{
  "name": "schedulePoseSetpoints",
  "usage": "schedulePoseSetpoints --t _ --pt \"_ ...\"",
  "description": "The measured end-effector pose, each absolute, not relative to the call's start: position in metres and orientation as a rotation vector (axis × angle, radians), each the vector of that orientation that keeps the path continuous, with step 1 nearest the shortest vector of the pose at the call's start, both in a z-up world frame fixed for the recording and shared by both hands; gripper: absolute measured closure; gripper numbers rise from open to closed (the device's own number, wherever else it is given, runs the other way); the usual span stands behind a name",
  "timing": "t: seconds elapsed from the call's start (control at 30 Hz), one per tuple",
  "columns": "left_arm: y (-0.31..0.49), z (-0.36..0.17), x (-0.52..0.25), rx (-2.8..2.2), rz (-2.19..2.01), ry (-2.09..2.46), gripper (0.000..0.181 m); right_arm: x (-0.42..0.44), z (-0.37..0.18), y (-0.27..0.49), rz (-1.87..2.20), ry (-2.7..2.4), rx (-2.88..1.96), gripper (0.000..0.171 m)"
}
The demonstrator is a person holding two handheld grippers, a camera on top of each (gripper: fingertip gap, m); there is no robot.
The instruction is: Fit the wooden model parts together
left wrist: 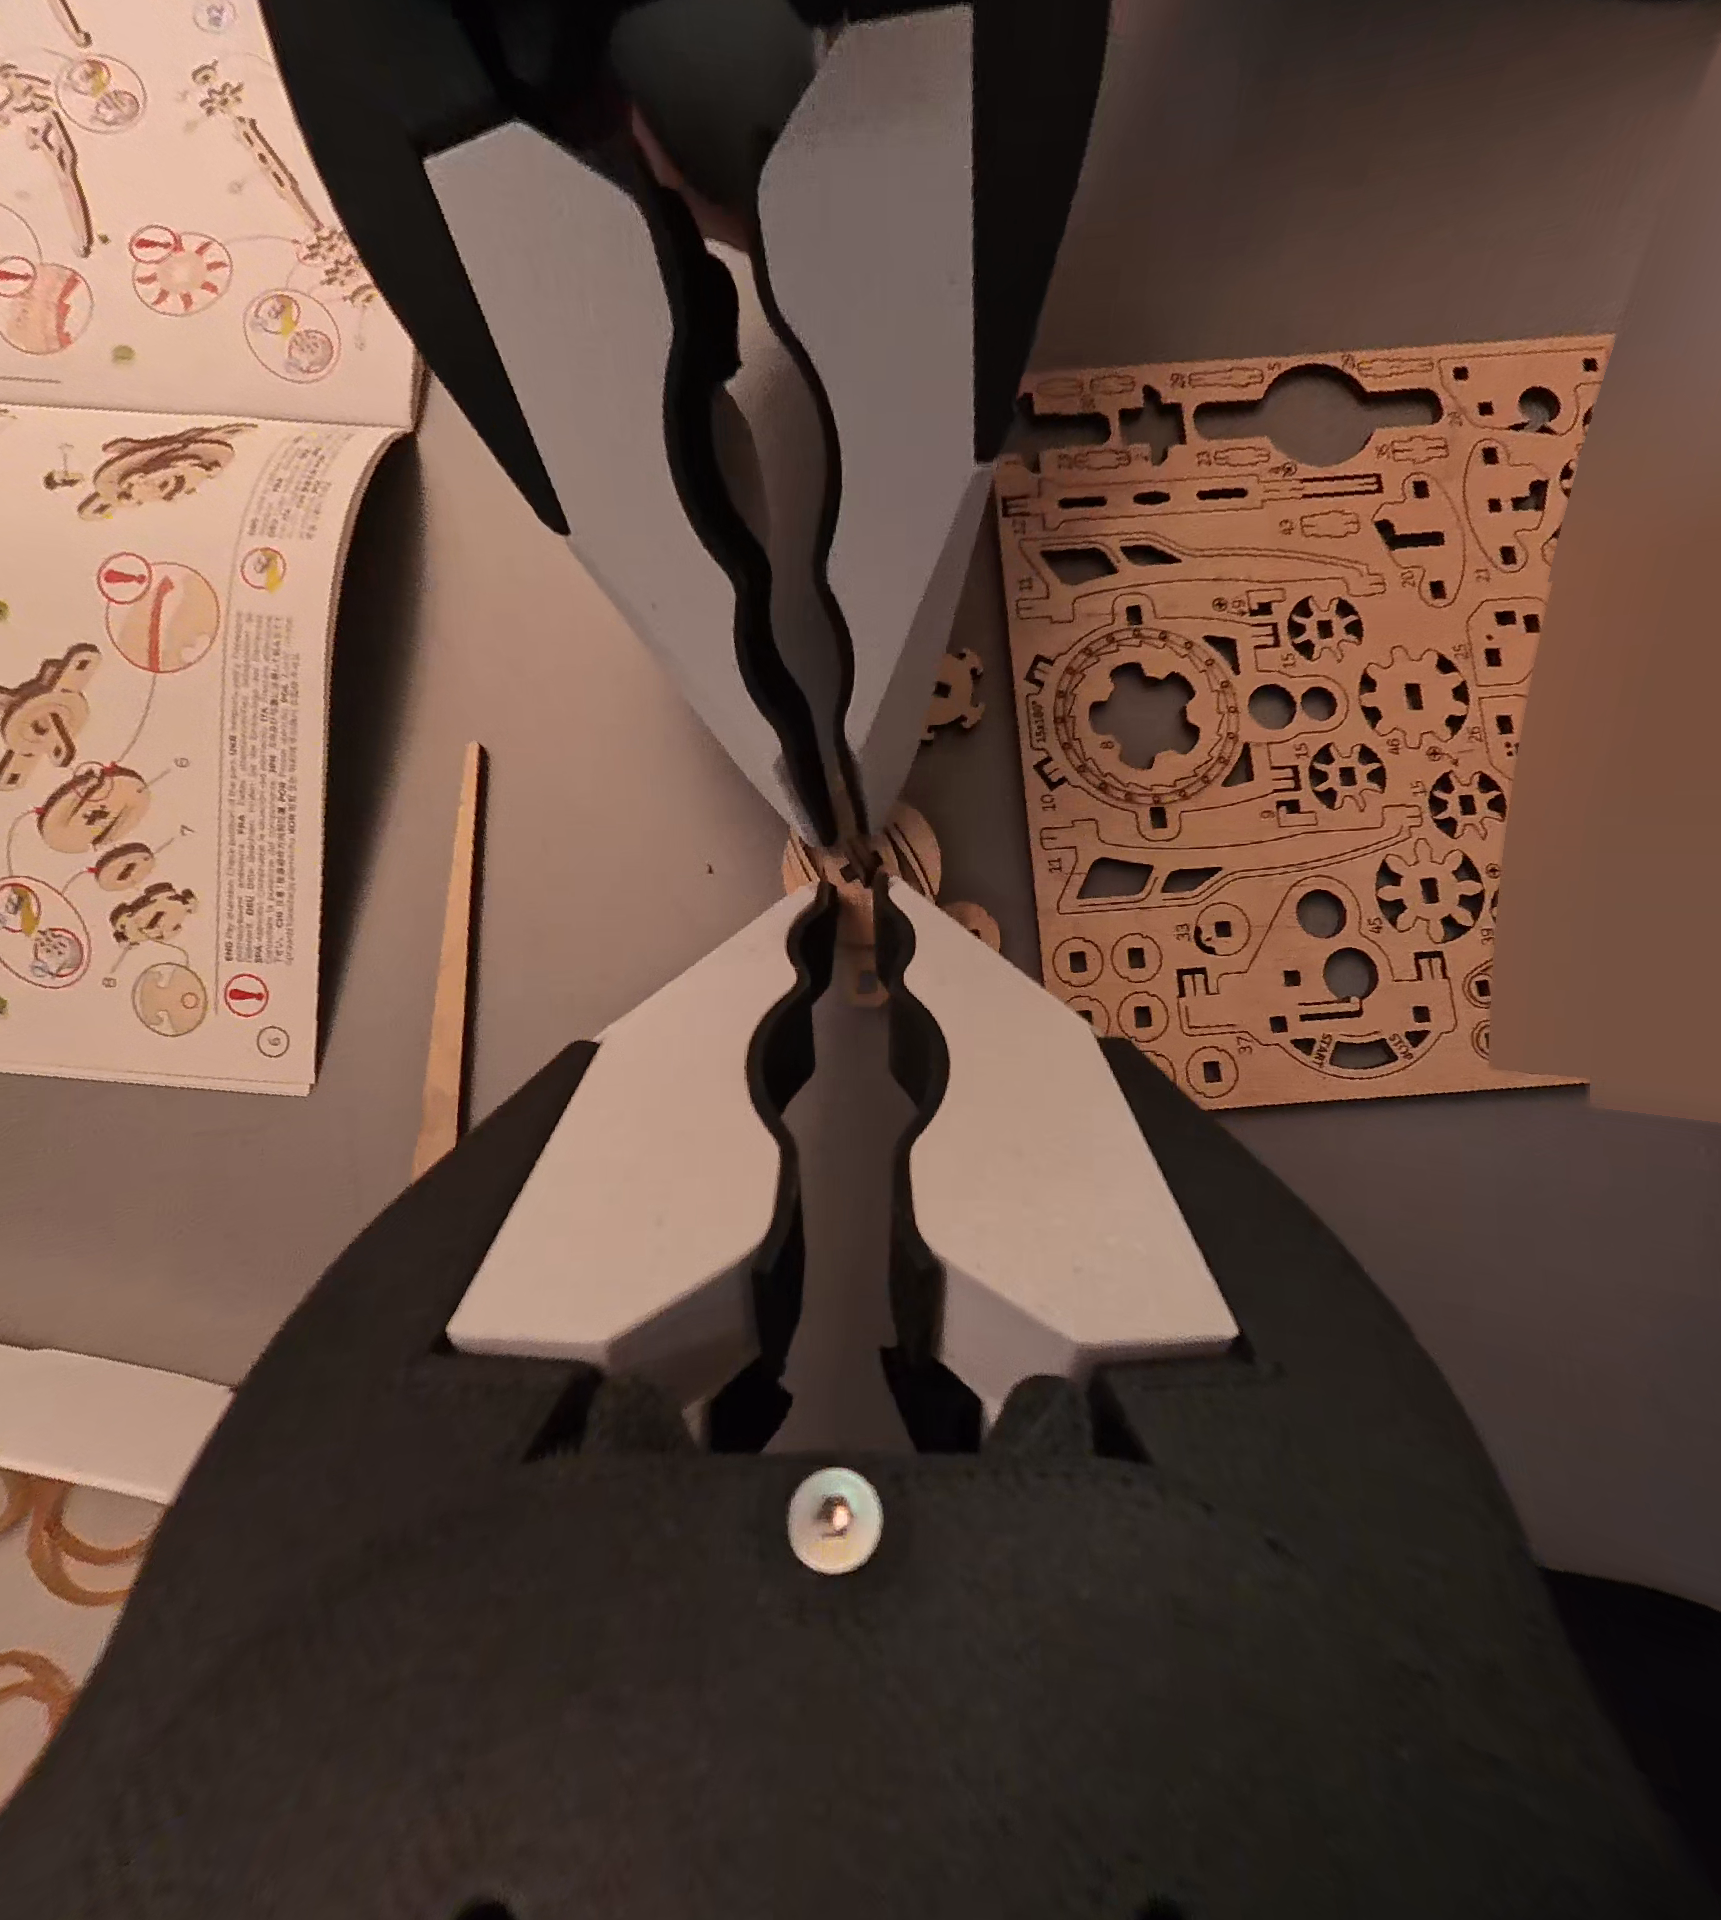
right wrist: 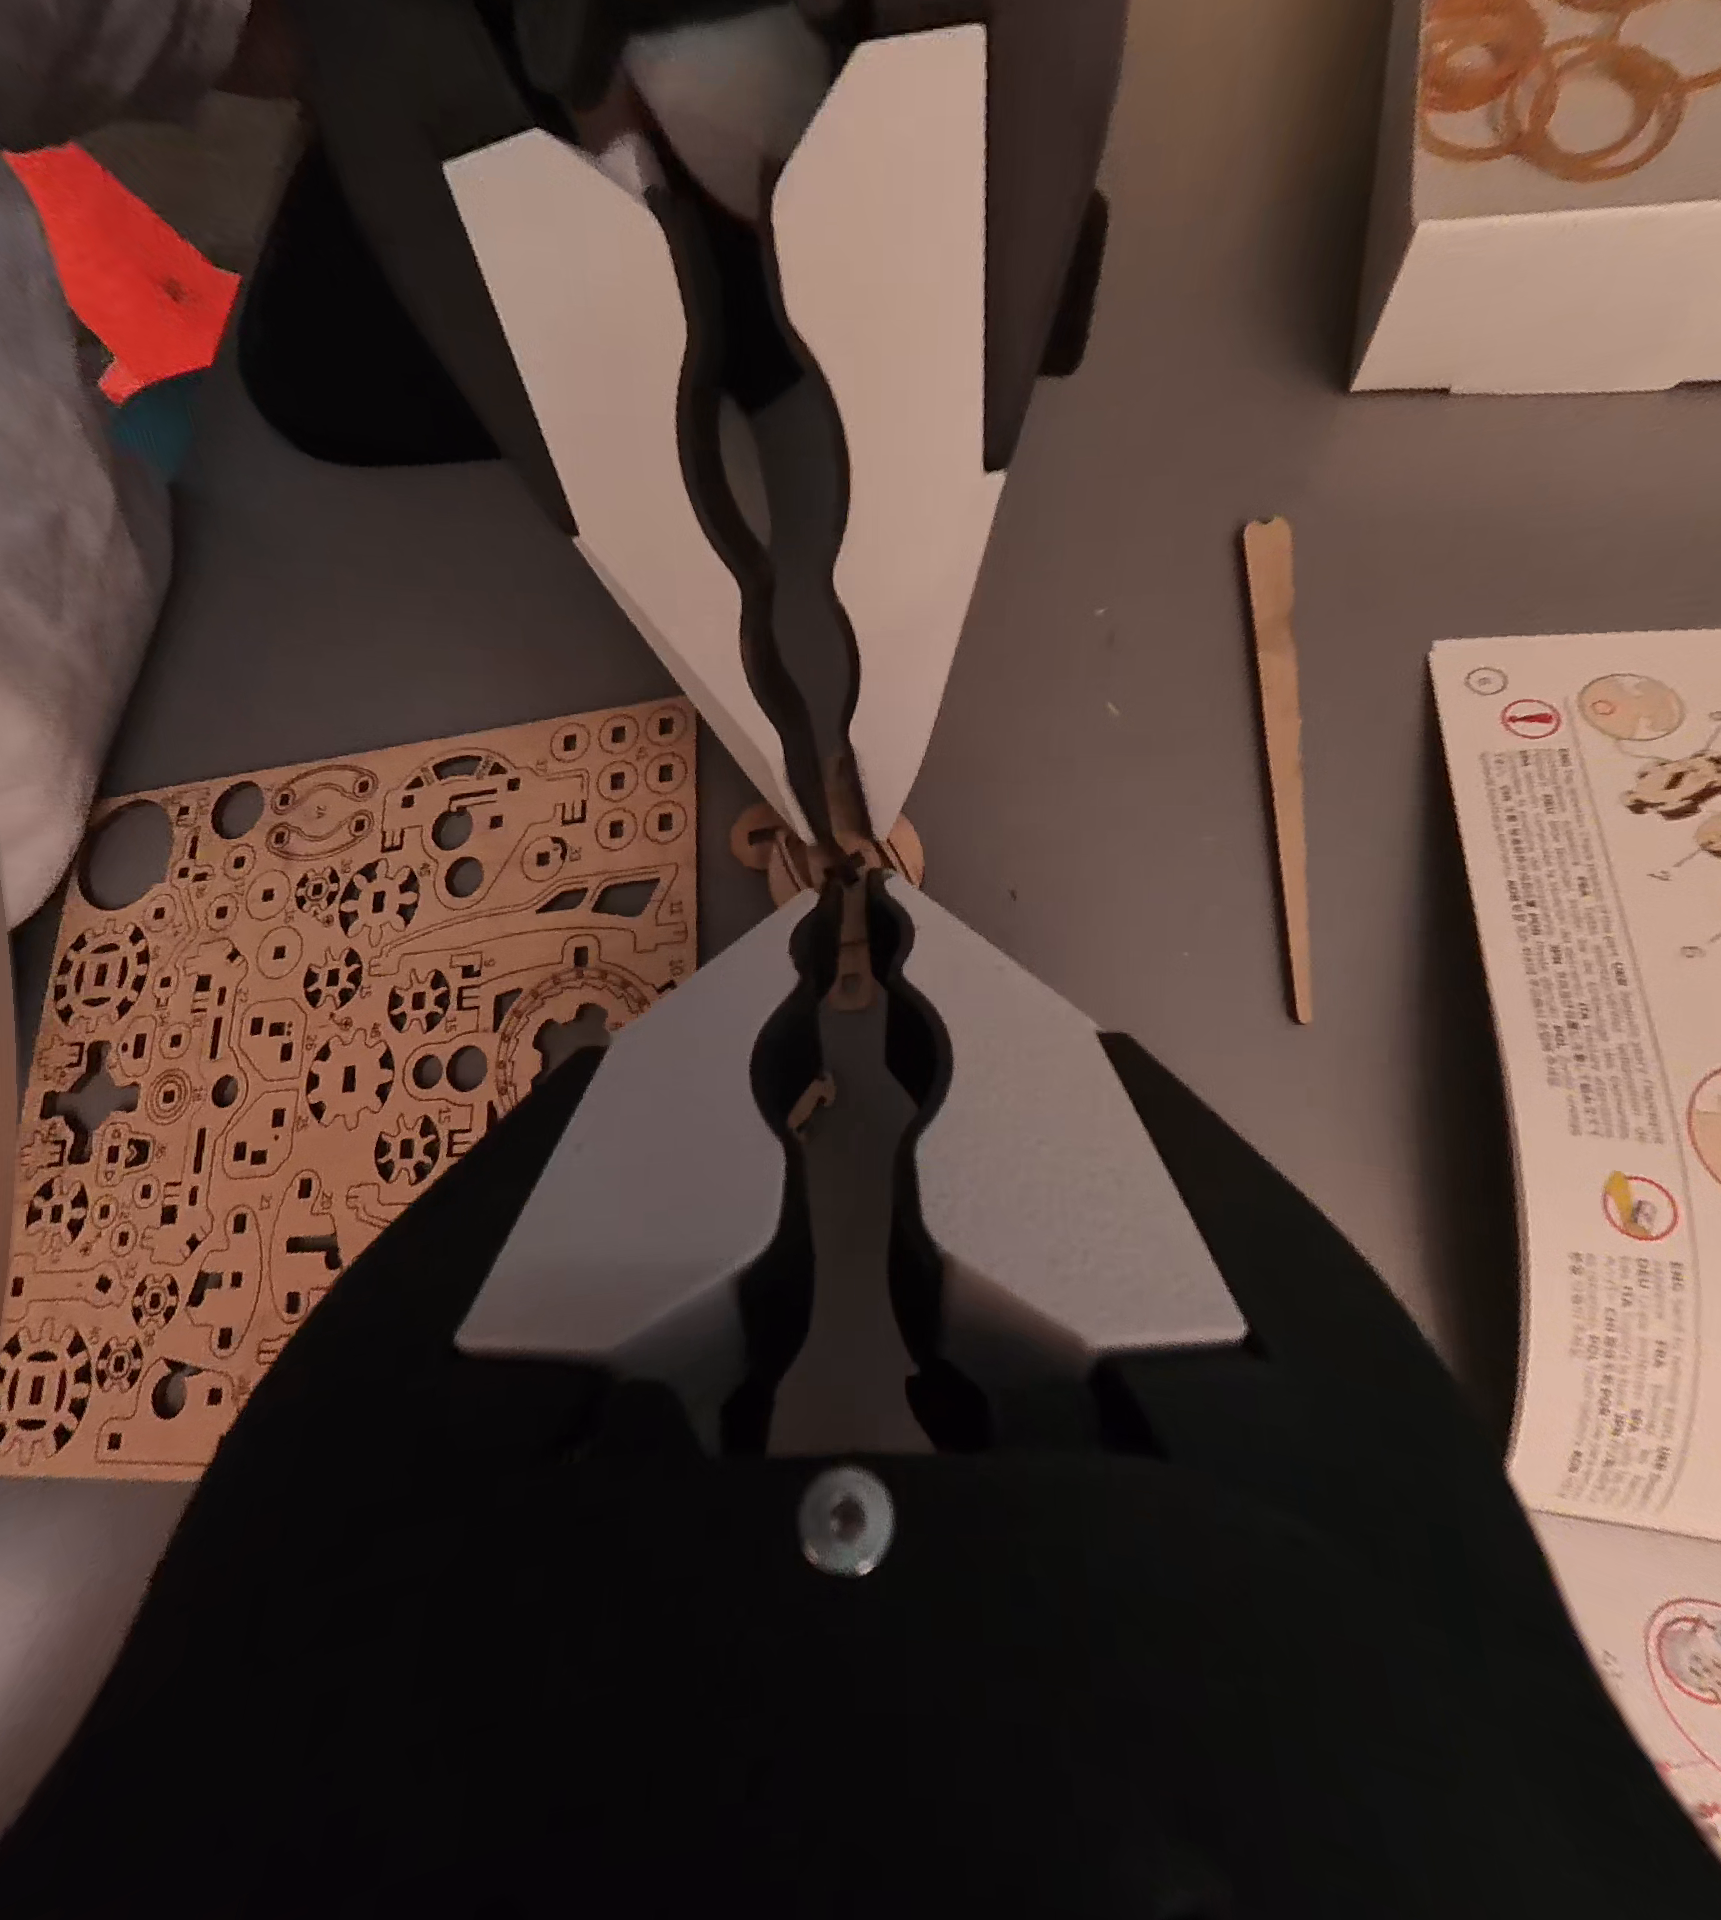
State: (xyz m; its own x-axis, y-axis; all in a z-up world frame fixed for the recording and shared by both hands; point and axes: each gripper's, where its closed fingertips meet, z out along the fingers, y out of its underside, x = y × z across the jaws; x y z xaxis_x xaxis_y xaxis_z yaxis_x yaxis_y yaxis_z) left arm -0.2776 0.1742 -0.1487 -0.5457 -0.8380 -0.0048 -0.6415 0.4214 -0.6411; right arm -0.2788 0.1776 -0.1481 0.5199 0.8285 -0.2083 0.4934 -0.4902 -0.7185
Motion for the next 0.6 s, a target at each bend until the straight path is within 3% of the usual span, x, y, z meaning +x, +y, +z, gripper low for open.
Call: schedulePoseSetpoints --t 0.6 --pt "0.1695 -0.1484 -0.278 -1.271 -0.877 2.332 0.181 -0.2775 -0.1514 0.1728 0.571 -1.138 -2.19 0.166"
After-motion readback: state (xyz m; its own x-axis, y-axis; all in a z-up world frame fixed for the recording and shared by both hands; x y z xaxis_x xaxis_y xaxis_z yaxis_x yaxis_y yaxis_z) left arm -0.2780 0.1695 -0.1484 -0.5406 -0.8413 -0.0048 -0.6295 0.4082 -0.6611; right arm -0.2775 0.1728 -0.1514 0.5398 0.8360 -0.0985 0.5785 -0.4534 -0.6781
